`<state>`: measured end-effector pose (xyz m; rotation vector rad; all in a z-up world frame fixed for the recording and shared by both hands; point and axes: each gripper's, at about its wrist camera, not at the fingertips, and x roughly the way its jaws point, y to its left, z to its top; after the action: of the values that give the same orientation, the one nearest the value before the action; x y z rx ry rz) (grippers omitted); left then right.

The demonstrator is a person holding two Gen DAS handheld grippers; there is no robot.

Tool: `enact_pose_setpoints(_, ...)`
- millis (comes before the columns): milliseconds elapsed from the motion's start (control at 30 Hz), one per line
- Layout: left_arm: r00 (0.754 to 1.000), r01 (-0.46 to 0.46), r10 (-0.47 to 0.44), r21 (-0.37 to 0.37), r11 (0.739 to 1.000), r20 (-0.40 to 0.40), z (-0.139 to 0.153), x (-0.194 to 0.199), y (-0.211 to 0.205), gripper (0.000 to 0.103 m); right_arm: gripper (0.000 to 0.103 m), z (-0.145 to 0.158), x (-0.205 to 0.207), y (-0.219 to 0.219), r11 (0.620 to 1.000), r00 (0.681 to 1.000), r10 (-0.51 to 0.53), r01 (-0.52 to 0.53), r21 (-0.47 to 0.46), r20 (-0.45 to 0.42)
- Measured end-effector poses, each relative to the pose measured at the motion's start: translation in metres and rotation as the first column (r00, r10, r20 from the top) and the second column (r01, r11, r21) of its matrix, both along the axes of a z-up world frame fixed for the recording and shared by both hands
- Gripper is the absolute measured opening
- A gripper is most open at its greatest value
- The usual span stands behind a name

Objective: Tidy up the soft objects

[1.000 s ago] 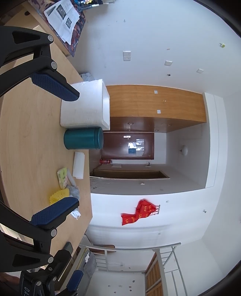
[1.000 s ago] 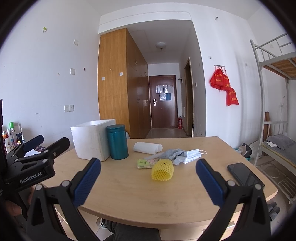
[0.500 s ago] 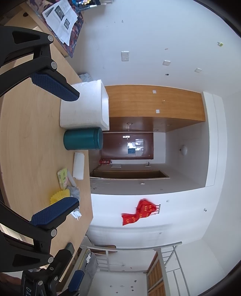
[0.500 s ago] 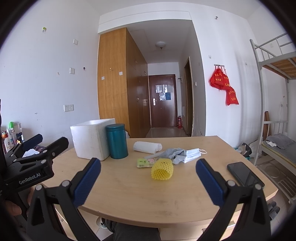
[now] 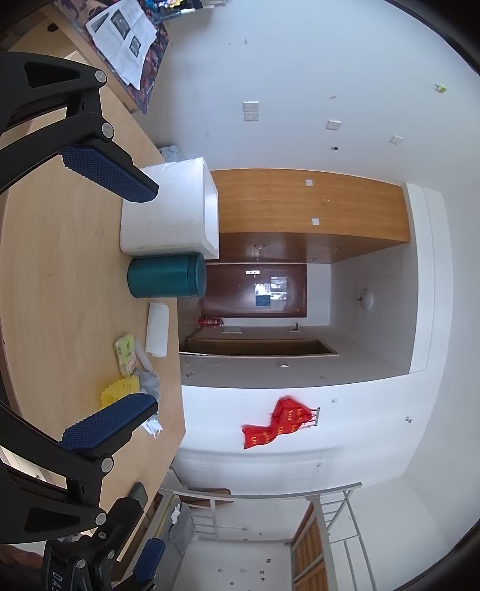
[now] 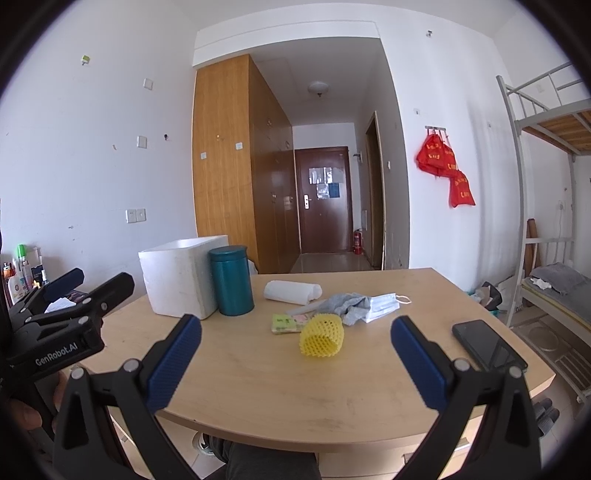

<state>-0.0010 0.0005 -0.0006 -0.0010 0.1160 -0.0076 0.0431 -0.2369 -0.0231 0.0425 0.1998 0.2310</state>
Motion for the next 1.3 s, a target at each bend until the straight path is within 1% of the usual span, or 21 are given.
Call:
enact_pose_setpoints(333,1.0,0.003,-0.003,0.002,1.0,-0.008,-0.001,0.005,-0.001,0.103,0.103,0.0,0.001,-0.001,1.0,1.0,-0.002,0.002,-0.001,0.003)
enact_pose_setpoints(733,1.0,-0.003,0.003,-0.01,1.0,-0.004,0.006,0.015,-0.005,0.103,0.103,0.004,0.015,-0.005,1.0,1.0,0.008,-0.008,-0.005,-0.001)
enact_pose_setpoints(933,1.0,0.001,-0.002,-0.011,1.0,-0.025,0.006,0.03,-0.007,0.103,0.103,0.005,0.024,-0.005,1.0,1.0,0.008,-0.008,-0.012,-0.021)
enact_pose_setpoints(1200,0.998,-0.004,0.002,-0.02,1.0,-0.063,0.005,0.059,-0.006,0.103,0.103,0.009,0.048,-0.006,1.0,0.999,0.015,-0.015,-0.017,-0.044)
enact_pose_setpoints(1300,0.997,-0.002,0.001,-0.019,1.0,-0.079,0.002,0.071,-0.006,0.103,0.103,0.007,0.061,-0.008,1.0,0.998,0.014,-0.015,-0.013,-0.068)
